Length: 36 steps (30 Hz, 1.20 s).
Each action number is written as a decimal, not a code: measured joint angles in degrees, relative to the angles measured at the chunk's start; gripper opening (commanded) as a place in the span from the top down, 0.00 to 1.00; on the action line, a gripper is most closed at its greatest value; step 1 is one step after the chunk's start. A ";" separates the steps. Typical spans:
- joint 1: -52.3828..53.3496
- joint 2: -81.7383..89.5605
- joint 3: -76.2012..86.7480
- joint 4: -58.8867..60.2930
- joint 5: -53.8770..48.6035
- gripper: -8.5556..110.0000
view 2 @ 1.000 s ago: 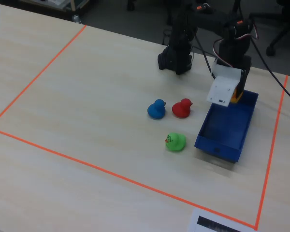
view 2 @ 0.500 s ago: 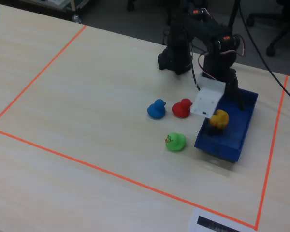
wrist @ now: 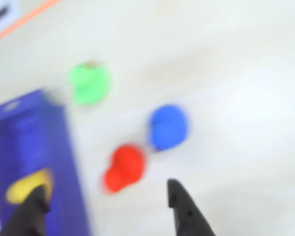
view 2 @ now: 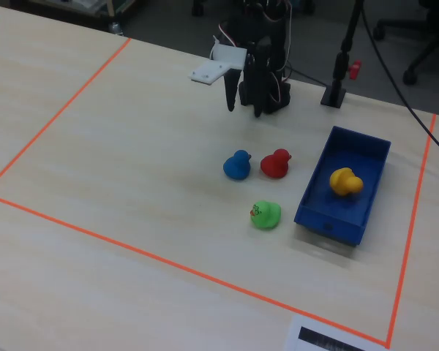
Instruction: Grasp yellow duck and put it into box.
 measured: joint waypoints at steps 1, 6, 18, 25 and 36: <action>1.93 6.06 7.65 -2.46 -1.05 0.73; 5.98 27.16 35.33 -5.80 -5.10 0.80; 5.71 36.47 45.97 5.71 -8.35 0.77; 5.71 36.47 45.97 5.71 -8.35 0.77; 5.71 36.47 45.97 5.71 -8.35 0.77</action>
